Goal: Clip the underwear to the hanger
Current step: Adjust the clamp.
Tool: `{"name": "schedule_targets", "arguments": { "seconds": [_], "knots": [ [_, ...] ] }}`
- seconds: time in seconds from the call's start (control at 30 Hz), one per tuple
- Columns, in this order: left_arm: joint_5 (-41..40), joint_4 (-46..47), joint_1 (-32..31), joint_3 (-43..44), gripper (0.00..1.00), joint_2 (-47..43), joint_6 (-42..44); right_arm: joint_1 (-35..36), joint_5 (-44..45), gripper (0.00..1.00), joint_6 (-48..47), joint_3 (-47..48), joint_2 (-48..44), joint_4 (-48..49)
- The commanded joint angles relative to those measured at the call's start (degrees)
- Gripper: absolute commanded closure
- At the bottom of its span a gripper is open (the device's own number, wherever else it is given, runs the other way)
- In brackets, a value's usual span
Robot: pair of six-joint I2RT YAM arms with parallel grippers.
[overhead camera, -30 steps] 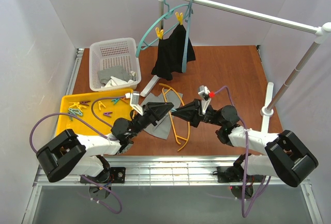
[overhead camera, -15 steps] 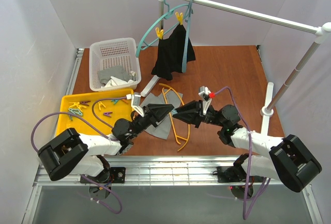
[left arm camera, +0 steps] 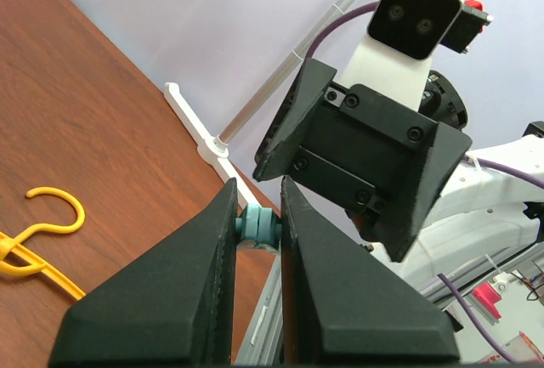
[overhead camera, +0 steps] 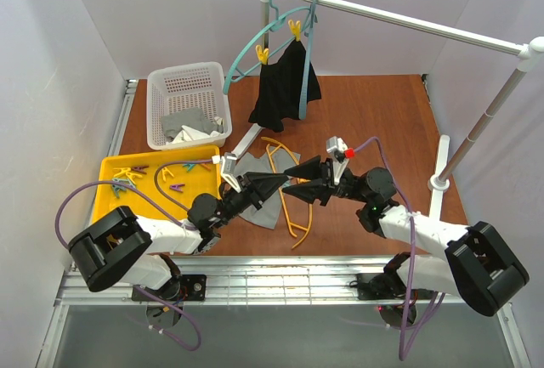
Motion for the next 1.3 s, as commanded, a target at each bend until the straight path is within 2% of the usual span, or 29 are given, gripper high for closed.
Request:
{"name": "schedule_targets", "arguments": {
  "seconds": [0.0,0.17,0.57,0.93,1.07,1.17,1.27],
  "knots": [
    [1.3,20.4,0.0,0.8,0.92,-0.9,0.3,0.0,-1.0,0.43,-1.0,2.6,2.8,-0.5],
    [1.9,20.5,0.0,0.2,0.92,-2.5,-0.1,-0.1,-1.9,0.45,-0.9,3.6,5.1,0.1],
    [1.7,20.5,0.0,-2.4,0.93,-7.0,0.9,-0.7,1.2,0.44,-3.0,2.7,3.4,-2.4],
    [3.3,20.5,0.0,-2.6,0.93,-8.3,0.5,-1.3,0.6,0.34,-2.9,3.5,3.6,-4.7],
    [3.9,20.5,0.0,-1.8,0.93,-7.3,0.6,-1.2,-2.8,0.34,-1.2,3.9,5.1,-2.1],
    [4.7,20.5,0.0,-1.0,0.93,-6.5,0.5,-1.2,-6.1,0.25,0.5,4.6,6.5,0.0],
    [5.0,20.5,0.0,-0.6,0.93,-5.8,0.3,-1.3,-8.4,0.25,1.8,4.8,7.7,1.6]
  ]
}}
